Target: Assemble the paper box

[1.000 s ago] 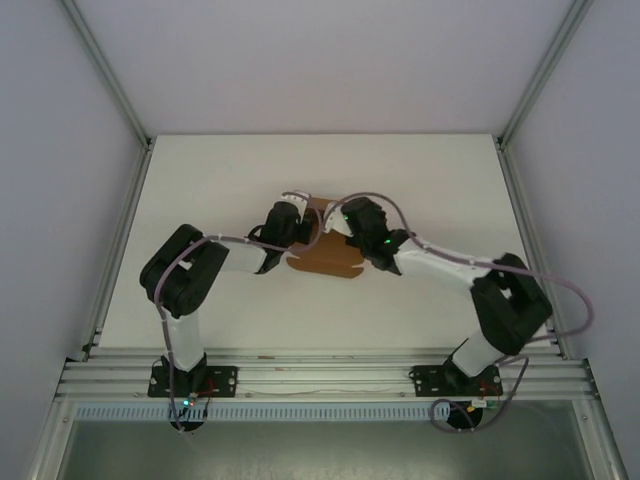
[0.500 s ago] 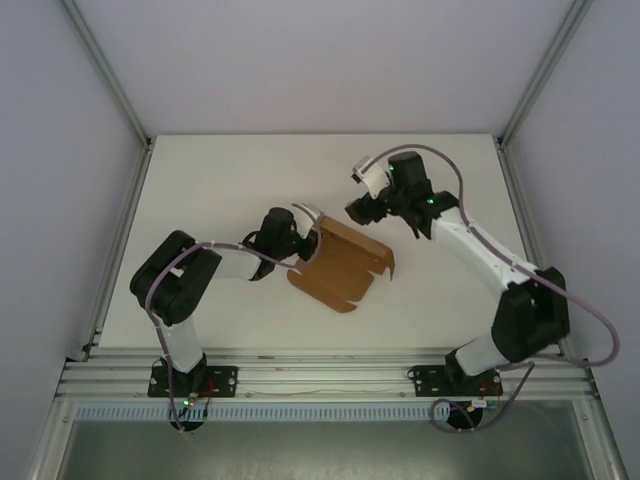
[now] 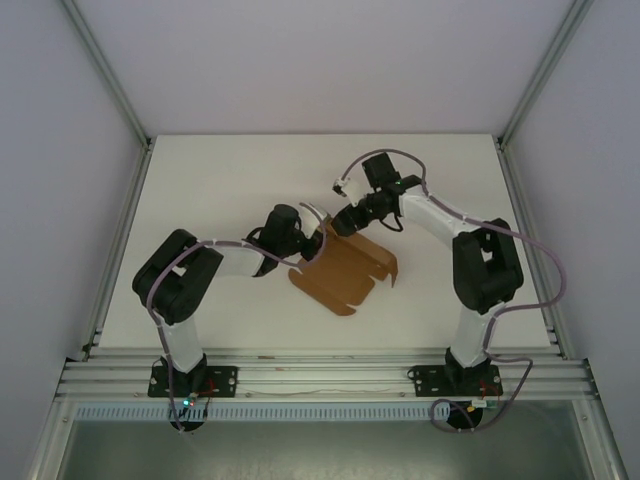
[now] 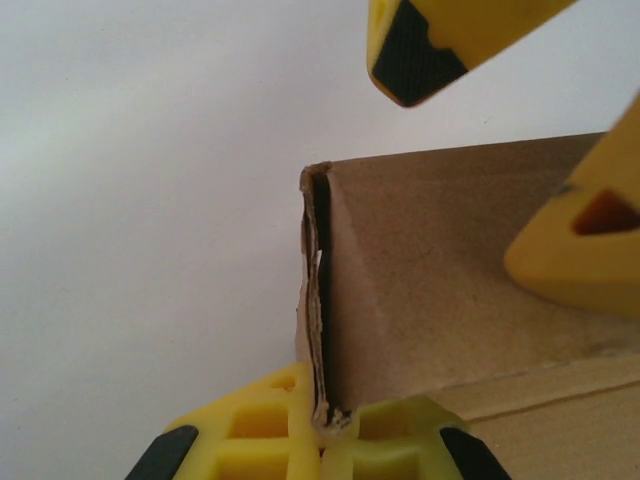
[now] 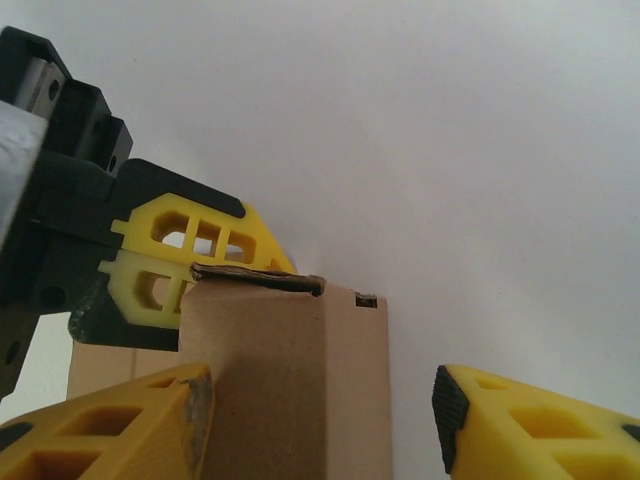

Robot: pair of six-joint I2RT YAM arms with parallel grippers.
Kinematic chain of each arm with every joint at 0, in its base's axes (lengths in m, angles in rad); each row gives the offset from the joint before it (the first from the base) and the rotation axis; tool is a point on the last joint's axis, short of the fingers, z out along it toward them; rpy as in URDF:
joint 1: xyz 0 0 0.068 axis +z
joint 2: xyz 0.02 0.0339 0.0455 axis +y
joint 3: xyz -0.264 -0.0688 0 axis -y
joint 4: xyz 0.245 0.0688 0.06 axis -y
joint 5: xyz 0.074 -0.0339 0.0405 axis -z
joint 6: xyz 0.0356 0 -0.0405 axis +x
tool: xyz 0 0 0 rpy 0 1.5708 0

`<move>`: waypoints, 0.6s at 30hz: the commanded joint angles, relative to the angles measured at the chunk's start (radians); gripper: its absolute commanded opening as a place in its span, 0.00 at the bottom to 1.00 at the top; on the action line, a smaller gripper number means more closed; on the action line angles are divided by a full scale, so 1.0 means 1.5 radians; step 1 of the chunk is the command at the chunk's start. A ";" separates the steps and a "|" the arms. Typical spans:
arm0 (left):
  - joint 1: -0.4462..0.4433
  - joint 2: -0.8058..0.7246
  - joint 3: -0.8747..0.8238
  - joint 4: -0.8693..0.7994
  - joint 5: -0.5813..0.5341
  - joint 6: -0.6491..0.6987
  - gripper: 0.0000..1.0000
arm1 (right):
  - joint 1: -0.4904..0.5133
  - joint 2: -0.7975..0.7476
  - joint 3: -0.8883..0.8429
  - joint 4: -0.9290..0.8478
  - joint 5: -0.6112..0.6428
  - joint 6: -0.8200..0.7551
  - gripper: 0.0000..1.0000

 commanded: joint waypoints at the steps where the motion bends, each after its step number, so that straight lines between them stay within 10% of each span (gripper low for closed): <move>1: -0.004 0.016 0.005 -0.015 0.008 0.004 0.00 | 0.000 0.017 0.015 -0.030 0.015 0.006 0.57; 12: -0.004 0.042 0.028 0.022 -0.011 -0.013 0.33 | -0.008 0.071 0.064 -0.100 -0.035 0.002 0.41; 18: -0.004 0.054 0.036 0.096 -0.022 -0.031 0.33 | -0.012 0.087 0.087 -0.128 -0.050 -0.001 0.38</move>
